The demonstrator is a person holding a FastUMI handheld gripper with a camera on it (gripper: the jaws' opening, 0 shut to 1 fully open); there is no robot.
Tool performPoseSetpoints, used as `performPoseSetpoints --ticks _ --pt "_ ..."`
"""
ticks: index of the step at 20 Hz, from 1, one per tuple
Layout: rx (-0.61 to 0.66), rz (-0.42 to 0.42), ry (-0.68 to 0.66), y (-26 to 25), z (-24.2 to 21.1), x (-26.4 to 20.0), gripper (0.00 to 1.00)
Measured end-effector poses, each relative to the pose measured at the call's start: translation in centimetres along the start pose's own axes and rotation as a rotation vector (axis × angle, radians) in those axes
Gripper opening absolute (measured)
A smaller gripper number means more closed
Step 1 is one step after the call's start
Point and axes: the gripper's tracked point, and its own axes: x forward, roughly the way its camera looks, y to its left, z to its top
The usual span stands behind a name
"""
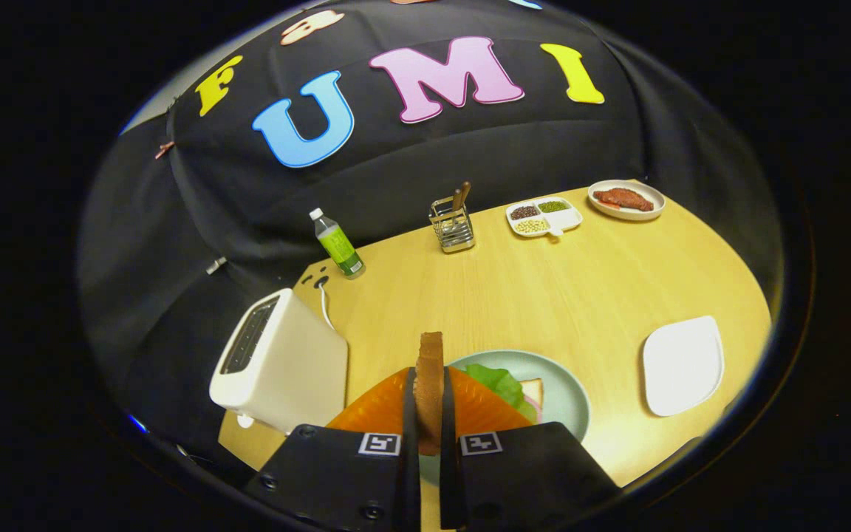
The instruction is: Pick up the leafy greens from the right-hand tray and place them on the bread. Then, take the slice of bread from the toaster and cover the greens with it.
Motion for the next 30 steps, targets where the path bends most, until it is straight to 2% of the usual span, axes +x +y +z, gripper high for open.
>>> performPoseSetpoints --ticks 2,4,7,13,15,17,18,20,21,22,23,24,26,30 --pt "0.071 -0.017 0.004 -1.2 -0.9 0.9 0.15" --pt "0.086 -0.089 0.020 -4.0 -2.1 1.2 0.15" --pt "0.018 -0.172 0.046 -6.8 -3.7 1.2 0.15" --pt "-0.131 -0.202 0.091 -8.7 -5.1 1.8 0.15" --pt "-0.153 -0.223 0.103 -9.4 -5.4 1.9 0.18" --pt "-0.176 -0.257 0.109 -10.2 -5.4 1.7 0.32" --pt "-0.193 -0.289 0.108 -11.0 -5.1 1.6 0.42" --pt "-0.221 -0.310 0.113 -11.6 -5.1 1.2 0.61" --pt "-0.238 -0.321 0.114 -11.9 -5.0 1.1 0.64" --pt "-0.250 -0.328 0.112 -12.1 -4.7 1.0 0.76" --pt "-0.258 -0.335 0.111 -12.4 -4.5 0.9 0.81" --pt "-0.261 -0.335 0.113 -12.6 -4.4 0.8 0.91" --pt "-0.267 -0.337 0.099 -12.6 -3.9 0.5 0.99" --pt "-0.316 -0.334 0.077 -12.9 -3.1 -0.5 1.00"
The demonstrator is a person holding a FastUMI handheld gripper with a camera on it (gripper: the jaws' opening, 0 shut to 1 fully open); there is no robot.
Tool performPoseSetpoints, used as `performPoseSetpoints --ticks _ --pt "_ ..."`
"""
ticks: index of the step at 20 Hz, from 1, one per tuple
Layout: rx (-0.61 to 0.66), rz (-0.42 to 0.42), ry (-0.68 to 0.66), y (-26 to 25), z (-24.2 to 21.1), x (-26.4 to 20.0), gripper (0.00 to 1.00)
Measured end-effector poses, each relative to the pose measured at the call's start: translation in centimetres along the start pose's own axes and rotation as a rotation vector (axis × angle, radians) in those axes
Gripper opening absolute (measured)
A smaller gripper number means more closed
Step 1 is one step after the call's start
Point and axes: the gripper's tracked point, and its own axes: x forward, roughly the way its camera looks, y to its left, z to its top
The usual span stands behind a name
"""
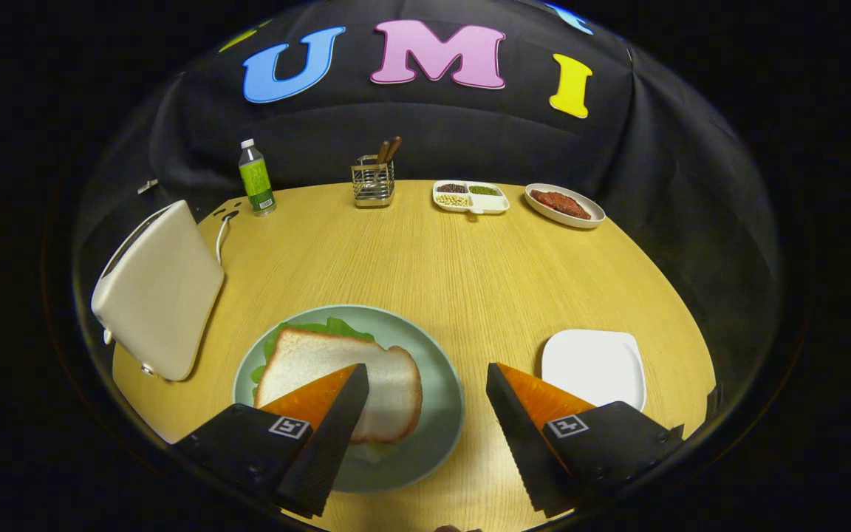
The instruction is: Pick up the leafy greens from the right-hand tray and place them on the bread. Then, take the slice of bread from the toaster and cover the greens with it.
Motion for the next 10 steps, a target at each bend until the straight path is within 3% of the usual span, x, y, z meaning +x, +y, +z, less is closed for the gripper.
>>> performPoseSetpoints --ticks 10 --pt "-0.077 0.043 -0.185 -3.3 8.1 -5.9 0.99"
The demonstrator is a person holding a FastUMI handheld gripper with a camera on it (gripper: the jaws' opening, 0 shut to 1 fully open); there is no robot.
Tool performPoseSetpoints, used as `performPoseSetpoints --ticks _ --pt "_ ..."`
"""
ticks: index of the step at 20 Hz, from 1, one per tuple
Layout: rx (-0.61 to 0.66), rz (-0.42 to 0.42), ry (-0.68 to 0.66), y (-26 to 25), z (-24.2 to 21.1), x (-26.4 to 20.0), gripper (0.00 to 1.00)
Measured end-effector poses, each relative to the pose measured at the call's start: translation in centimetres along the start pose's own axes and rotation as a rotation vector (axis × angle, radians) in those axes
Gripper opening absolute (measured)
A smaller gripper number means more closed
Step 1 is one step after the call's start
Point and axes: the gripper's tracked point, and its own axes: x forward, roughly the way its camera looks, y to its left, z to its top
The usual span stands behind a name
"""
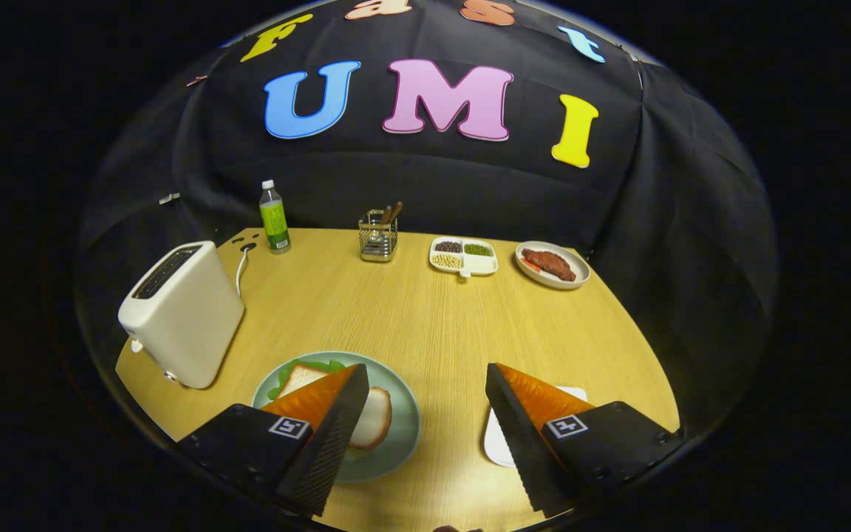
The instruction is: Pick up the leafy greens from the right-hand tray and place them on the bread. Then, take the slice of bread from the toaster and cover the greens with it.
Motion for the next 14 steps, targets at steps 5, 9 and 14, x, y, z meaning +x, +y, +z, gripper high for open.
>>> performPoseSetpoints --ticks 5,9,14 --pt "-0.058 0.038 -0.147 -2.5 6.7 -2.9 1.00" --pt "-0.113 0.094 -0.248 -2.6 11.2 -5.8 0.99" --pt "-0.165 0.191 -0.330 -2.3 14.1 -9.1 0.99"
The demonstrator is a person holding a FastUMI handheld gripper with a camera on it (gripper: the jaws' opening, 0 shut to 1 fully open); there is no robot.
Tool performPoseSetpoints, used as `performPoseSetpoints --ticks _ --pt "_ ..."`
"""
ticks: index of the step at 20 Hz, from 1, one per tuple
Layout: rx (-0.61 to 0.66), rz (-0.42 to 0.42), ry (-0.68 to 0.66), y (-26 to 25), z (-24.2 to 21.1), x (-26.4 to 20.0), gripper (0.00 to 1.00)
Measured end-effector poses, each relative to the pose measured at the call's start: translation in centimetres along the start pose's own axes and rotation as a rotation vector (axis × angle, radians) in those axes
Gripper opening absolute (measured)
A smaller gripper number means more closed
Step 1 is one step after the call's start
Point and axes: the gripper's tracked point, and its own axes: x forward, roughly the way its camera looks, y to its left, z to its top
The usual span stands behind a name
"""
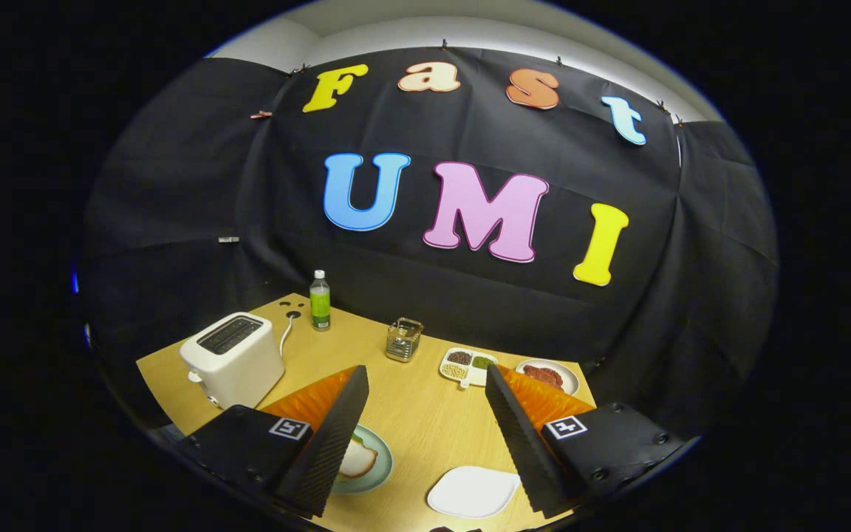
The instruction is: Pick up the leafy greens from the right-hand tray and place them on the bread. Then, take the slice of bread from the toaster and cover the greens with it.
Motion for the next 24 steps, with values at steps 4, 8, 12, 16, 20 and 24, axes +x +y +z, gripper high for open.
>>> performPoseSetpoints --ticks 4,8,12,16,20,24 --pt "-0.070 0.042 -0.038 0.2 1.1 -1.2 0.99" --pt "-0.068 0.067 -0.047 0.5 1.0 -1.3 0.98" --pt "-0.056 0.076 -0.041 0.6 -0.1 -1.5 0.99" --pt "-0.057 0.070 -0.042 0.3 -0.6 -1.5 0.98" --pt "-0.057 0.060 -0.039 0.0 -0.9 -1.5 0.98" --pt "-0.038 0.045 -0.036 -0.4 -1.1 -1.4 0.99"
